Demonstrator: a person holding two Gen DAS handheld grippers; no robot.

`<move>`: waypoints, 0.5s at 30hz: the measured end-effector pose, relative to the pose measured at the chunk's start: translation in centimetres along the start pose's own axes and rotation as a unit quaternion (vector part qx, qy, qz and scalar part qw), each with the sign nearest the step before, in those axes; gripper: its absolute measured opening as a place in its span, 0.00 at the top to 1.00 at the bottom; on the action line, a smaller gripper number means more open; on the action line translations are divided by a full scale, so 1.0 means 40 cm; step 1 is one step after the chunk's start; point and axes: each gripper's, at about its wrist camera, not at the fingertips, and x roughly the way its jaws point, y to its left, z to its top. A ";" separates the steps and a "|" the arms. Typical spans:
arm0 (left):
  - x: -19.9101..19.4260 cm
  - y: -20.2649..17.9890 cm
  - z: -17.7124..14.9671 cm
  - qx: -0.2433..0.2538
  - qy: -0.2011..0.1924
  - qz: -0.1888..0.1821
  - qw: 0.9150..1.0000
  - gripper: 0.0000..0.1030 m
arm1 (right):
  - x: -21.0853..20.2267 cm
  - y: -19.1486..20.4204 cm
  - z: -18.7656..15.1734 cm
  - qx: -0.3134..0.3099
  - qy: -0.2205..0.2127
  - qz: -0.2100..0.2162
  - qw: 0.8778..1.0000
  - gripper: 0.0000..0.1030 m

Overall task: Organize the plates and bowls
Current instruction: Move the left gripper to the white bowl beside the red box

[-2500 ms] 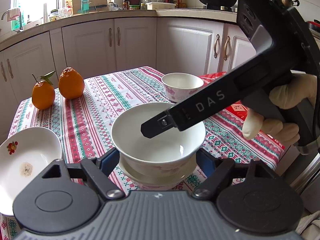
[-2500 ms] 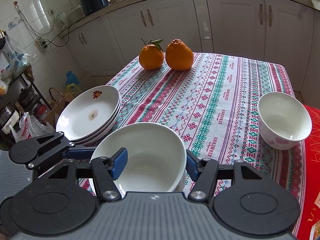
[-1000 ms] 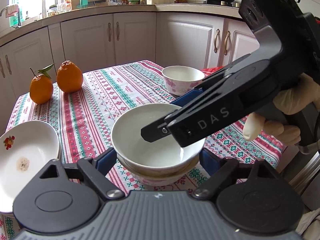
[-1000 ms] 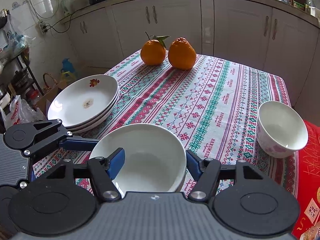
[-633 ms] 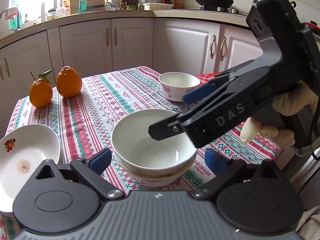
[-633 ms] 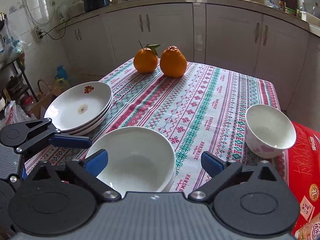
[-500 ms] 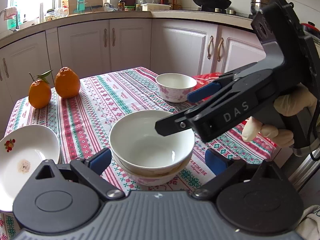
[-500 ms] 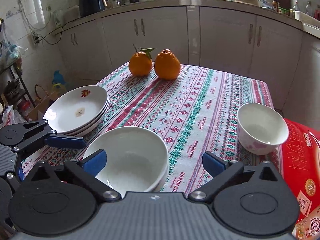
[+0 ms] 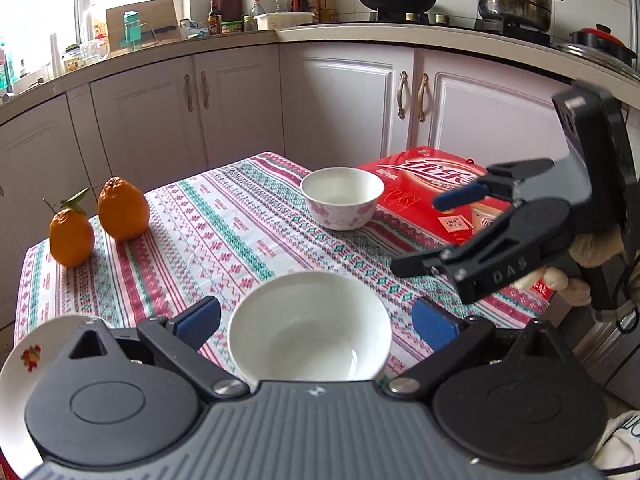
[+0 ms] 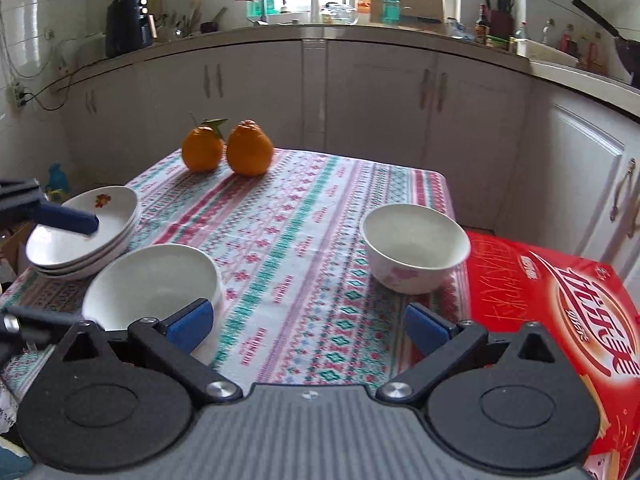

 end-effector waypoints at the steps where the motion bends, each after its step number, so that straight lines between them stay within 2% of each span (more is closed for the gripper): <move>1: 0.010 0.008 0.014 0.000 0.004 -0.006 1.000 0.02 | 0.004 -0.007 -0.004 0.001 0.000 -0.003 1.000 0.00; 5: 0.062 0.036 0.068 0.002 0.024 -0.020 0.999 0.01 | 0.029 -0.033 -0.015 -0.001 0.003 -0.016 1.000 0.00; 10: 0.147 0.052 0.131 0.022 0.039 -0.006 0.999 0.01 | 0.062 -0.062 -0.016 -0.004 0.004 -0.025 1.000 0.00; 15: 0.237 0.062 0.200 0.042 0.041 -0.029 0.998 0.01 | 0.103 -0.097 -0.009 -0.006 0.001 -0.034 0.999 0.00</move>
